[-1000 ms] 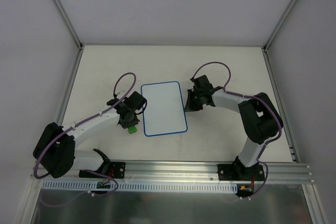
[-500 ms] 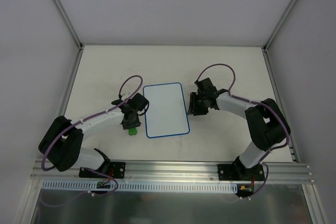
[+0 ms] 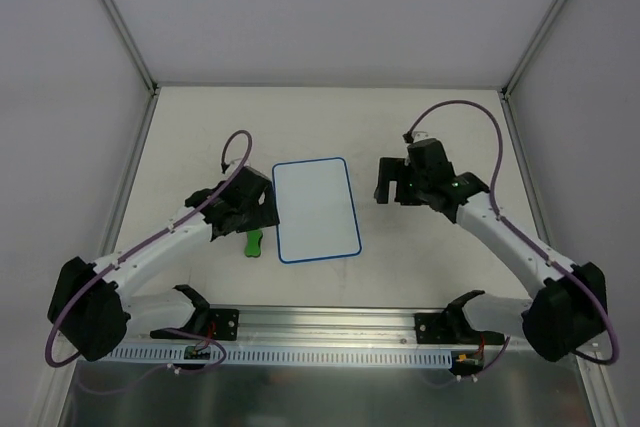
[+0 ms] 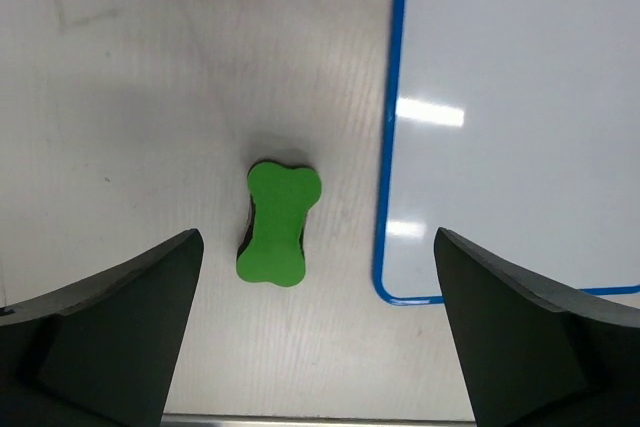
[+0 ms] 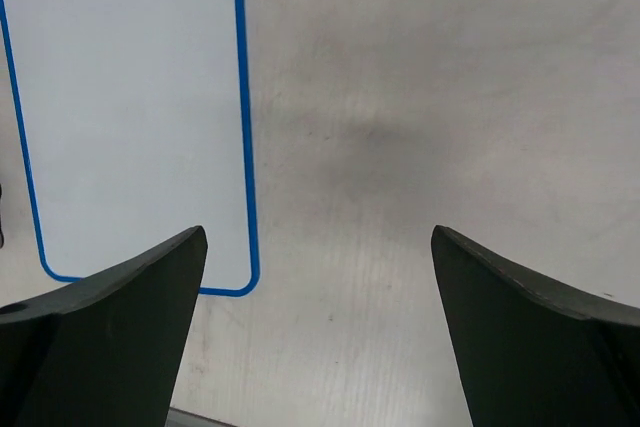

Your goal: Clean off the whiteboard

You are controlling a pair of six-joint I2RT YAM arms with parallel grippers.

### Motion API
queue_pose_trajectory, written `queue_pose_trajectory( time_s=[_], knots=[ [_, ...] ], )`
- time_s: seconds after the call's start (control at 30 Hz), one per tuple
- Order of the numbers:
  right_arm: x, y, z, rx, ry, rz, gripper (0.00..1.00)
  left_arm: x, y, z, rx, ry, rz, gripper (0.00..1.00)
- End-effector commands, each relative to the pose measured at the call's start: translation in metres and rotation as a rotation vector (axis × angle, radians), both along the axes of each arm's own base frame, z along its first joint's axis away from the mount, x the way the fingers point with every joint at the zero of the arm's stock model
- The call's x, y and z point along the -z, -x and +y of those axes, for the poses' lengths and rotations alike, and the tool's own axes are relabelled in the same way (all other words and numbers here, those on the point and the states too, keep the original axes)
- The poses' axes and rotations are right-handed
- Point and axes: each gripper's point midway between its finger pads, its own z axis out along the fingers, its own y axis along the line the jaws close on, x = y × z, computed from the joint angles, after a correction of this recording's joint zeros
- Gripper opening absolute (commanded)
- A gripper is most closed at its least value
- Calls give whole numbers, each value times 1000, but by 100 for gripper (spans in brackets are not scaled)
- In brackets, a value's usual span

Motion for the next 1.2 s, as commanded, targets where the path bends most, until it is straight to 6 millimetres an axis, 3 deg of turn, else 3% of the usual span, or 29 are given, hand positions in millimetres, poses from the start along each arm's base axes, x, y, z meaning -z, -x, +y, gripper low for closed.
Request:
queue_pose_trajectory(
  time_s=[0.0,0.03,0.1,0.13,0.27,0.37,0.43,0.53,0.7,0.8,1.03,1.13,1.17],
  knots=[
    [-67,-7,-53,116,132,-202,99,-50,-18,0,63,38,-133,99],
    [-80,-7,-63,139,154,-243,99,-71,-22,1,66,59,-193,99],
    [-110,-3,-82,172,194,-323,99,-93,-26,9,78,57,-253,99],
    [-131,3,-97,208,221,-392,99,-119,-28,12,75,84,-328,99],
    [-177,27,-134,291,275,-546,99,-178,-21,33,76,77,-522,99],
    [-199,52,-160,355,292,-640,99,-217,-8,59,47,47,-669,99],
    [-201,65,-172,391,294,-673,99,-236,4,77,18,33,-753,99],
    [-201,87,-182,396,260,-735,99,-251,18,102,-24,-26,-833,99],
    [-193,109,-188,374,221,-784,99,-254,37,119,-45,-21,-903,99],
    [-185,114,-186,352,204,-800,99,-244,48,124,-49,1,-929,99],
    [-165,111,-187,343,240,-772,99,-186,57,134,-90,11,-933,99],
    [-158,108,-181,330,219,-773,99,-166,57,130,-98,45,-929,99],
    [-158,107,-181,332,216,-776,99,-167,60,133,-106,63,-953,99]
  ],
)
